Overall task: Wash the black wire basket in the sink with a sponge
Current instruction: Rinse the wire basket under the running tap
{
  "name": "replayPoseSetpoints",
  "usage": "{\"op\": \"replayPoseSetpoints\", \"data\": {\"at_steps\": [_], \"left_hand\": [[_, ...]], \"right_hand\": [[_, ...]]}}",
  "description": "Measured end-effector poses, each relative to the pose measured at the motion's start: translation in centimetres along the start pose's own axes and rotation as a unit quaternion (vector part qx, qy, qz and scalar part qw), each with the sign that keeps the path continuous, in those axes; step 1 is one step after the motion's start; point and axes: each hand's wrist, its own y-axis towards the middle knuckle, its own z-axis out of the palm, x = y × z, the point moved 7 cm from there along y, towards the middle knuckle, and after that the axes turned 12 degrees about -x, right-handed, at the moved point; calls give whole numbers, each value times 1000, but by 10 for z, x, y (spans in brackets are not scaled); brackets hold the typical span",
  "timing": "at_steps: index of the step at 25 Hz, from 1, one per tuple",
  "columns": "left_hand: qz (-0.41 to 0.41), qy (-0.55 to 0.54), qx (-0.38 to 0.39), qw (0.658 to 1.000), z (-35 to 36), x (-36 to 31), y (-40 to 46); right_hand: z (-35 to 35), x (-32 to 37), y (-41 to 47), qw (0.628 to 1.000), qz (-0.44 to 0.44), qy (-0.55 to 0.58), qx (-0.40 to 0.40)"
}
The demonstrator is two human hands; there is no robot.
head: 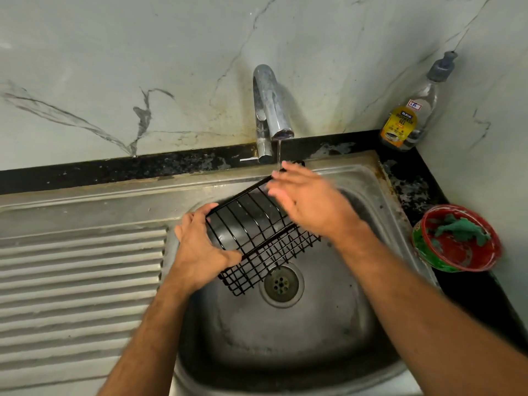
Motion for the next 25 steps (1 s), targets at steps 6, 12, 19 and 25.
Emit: {"op": "replayPoseSetpoints", "data": {"at_steps": [6, 12, 19, 25], "left_hand": [[-84, -104, 18, 991, 18, 34, -4], [-66, -106, 33, 992, 20, 47, 7], [-54, -42, 126, 990, 52, 17, -10], [78, -73, -20, 994, 52, -55, 22]], "right_hand": [[2, -24, -10, 955, 205, 179, -116], [1, -29, -9, 881, 406, 218, -106], [-17, 26, 12, 968, 210, 75, -119], [-8, 56, 0, 980, 11, -19, -197]]}}
